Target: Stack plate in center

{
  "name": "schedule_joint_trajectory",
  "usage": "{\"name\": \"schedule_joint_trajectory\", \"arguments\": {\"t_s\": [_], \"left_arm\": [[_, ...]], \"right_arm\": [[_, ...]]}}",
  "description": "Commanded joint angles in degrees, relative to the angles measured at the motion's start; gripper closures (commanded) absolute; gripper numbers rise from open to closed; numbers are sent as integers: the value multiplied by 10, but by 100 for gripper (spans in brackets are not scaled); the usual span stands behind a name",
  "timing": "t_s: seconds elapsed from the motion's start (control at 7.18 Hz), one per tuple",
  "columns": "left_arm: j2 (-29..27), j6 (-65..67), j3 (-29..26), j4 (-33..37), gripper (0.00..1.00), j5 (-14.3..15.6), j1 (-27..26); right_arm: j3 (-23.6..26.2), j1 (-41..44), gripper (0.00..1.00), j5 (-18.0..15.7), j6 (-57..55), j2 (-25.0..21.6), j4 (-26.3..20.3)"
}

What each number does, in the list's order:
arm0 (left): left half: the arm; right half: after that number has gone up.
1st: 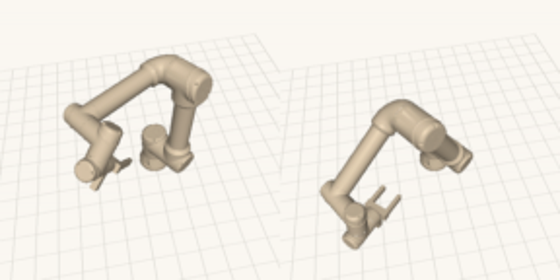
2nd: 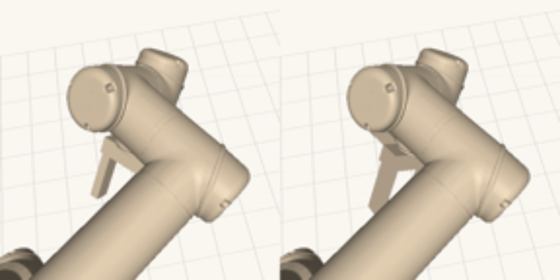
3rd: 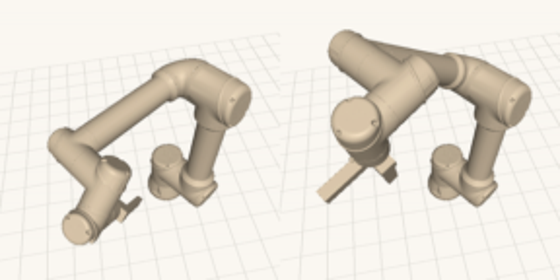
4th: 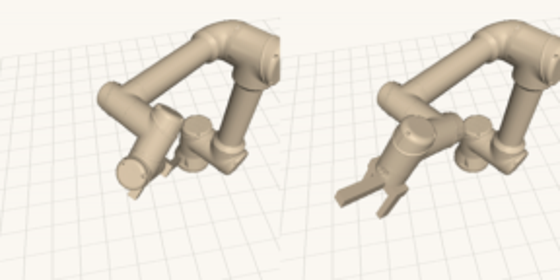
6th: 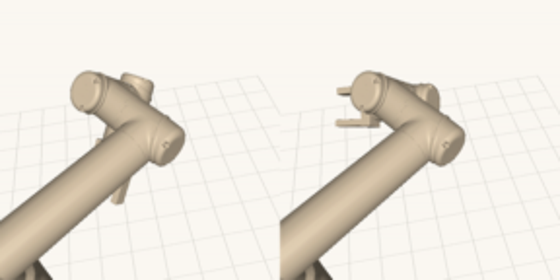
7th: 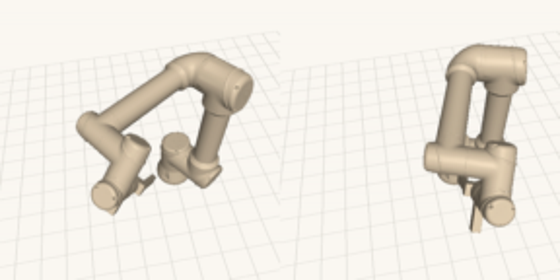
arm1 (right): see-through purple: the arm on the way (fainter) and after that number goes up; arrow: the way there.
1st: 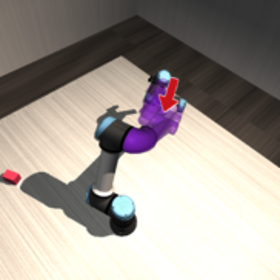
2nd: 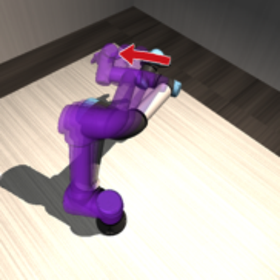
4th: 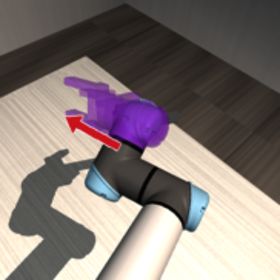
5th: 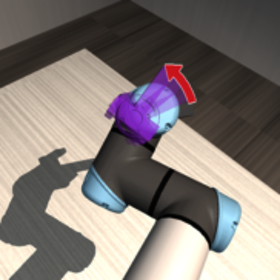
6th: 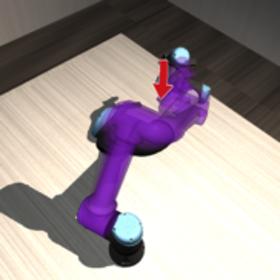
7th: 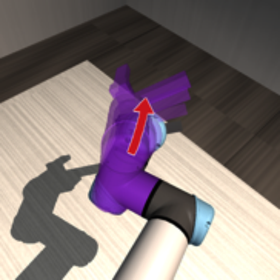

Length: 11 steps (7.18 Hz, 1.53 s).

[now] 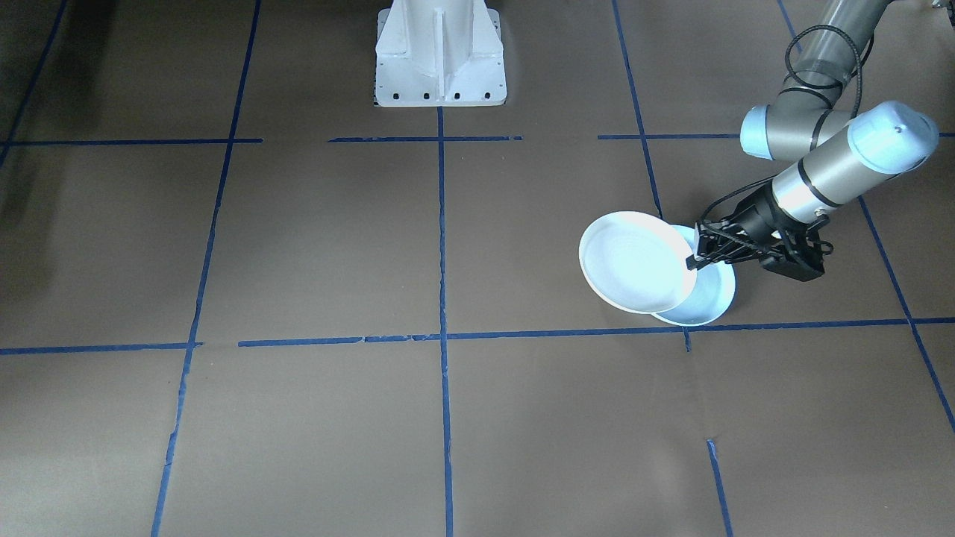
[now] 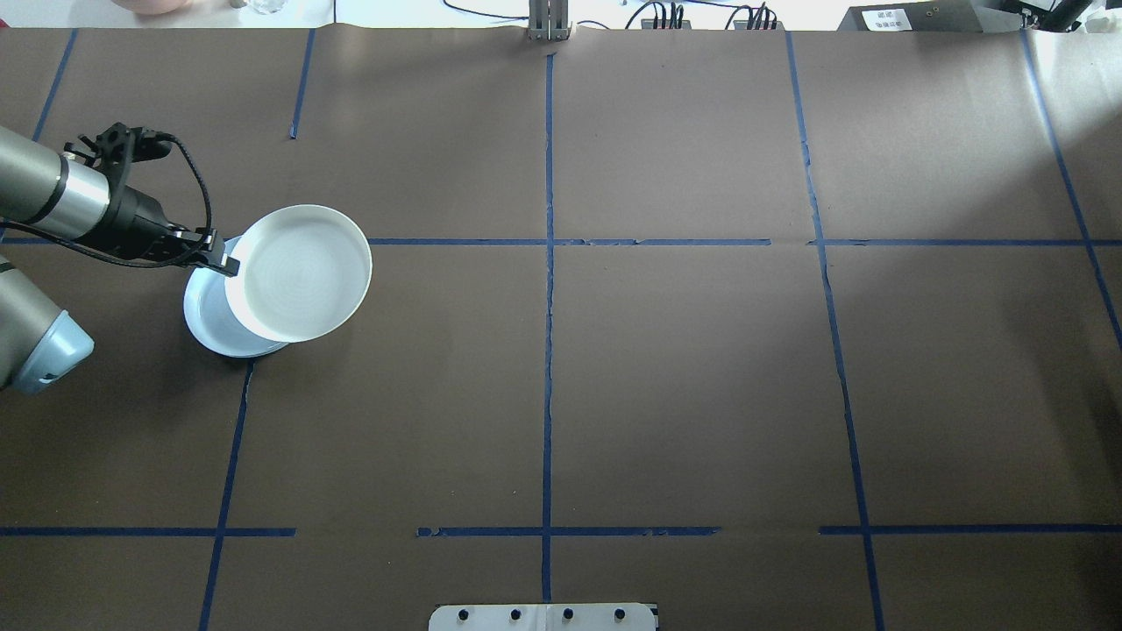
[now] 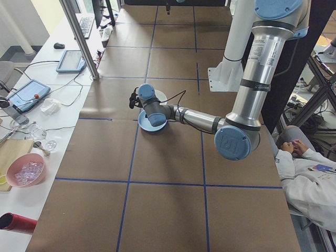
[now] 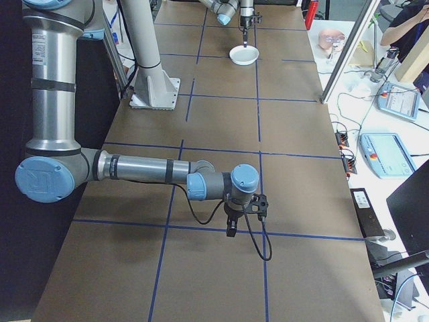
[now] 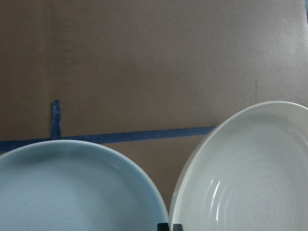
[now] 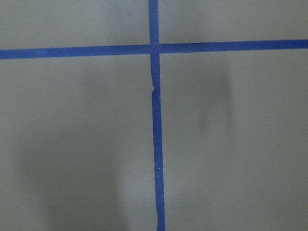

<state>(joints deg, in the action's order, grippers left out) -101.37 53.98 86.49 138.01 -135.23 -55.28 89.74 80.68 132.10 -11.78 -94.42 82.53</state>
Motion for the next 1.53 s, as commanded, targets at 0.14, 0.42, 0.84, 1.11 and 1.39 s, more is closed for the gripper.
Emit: {"name": "schedule_joint_trajectory", "arguments": {"t_s": [0.14, 0.42, 0.84, 1.11, 1.39], "left_arm": [[23, -35, -8, -3, 100, -8, -21], [23, -69, -22, -43, 100, -10, -41], [19, -64, -22, -43, 100, -18, -44], [11, -63, -25, -43, 100, -17, -40], [10, -65, -34, -43, 100, -17, -37]], "right_arm": [[0, 0, 0, 0, 0, -1, 0], [0, 0, 0, 0, 0, -1, 0], [0, 0, 0, 0, 0, 0, 0], [0, 0, 0, 0, 0, -1, 0], [0, 0, 0, 0, 0, 0, 0]]}}
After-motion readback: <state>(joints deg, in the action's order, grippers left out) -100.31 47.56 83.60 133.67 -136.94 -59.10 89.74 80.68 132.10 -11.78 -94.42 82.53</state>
